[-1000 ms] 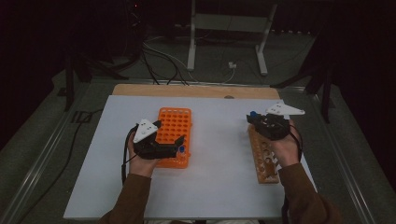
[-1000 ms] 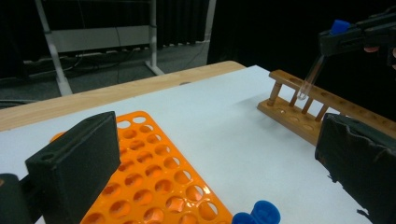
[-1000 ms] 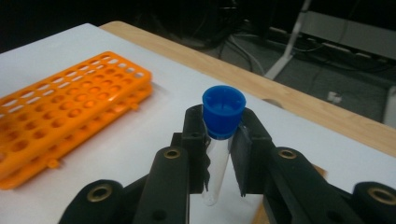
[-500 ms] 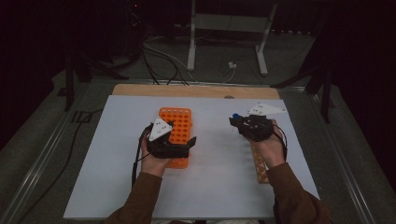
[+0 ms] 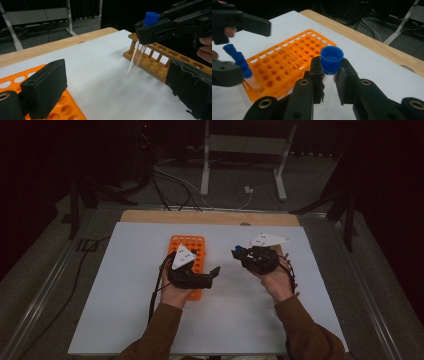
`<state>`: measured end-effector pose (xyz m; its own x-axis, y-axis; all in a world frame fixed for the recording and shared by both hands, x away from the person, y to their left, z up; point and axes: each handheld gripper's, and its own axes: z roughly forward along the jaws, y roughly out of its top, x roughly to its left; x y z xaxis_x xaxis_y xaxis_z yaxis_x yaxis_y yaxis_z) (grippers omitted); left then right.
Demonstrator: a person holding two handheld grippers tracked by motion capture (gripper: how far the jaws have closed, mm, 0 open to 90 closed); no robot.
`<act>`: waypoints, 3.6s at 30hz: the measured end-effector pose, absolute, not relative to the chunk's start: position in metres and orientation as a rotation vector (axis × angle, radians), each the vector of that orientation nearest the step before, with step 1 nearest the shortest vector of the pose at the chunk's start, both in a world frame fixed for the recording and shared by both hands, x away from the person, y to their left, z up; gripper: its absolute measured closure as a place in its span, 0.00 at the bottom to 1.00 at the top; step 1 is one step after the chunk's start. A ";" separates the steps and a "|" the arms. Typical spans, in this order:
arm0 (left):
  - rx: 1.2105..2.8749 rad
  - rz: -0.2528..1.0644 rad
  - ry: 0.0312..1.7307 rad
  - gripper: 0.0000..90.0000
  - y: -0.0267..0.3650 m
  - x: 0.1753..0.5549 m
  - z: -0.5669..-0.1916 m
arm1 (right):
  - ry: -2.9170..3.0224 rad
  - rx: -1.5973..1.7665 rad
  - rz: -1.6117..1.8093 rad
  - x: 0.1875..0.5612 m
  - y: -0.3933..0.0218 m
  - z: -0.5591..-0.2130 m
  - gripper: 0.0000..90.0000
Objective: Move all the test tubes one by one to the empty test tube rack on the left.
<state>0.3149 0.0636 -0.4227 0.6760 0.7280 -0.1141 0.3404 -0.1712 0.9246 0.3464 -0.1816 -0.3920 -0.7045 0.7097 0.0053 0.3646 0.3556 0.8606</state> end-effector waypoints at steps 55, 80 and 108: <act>1.813 0.407 0.803 0.87 0.031 0.317 -0.426 | 2.328 0.900 1.451 0.337 -0.162 -0.384 0.73; 1.779 0.421 0.874 0.87 0.053 0.323 -0.421 | 2.230 1.027 1.431 0.344 -0.192 -0.392 0.01; 1.723 0.459 0.927 0.87 0.101 0.325 -0.410 | 2.166 1.086 1.417 0.334 -0.229 -0.399 0.00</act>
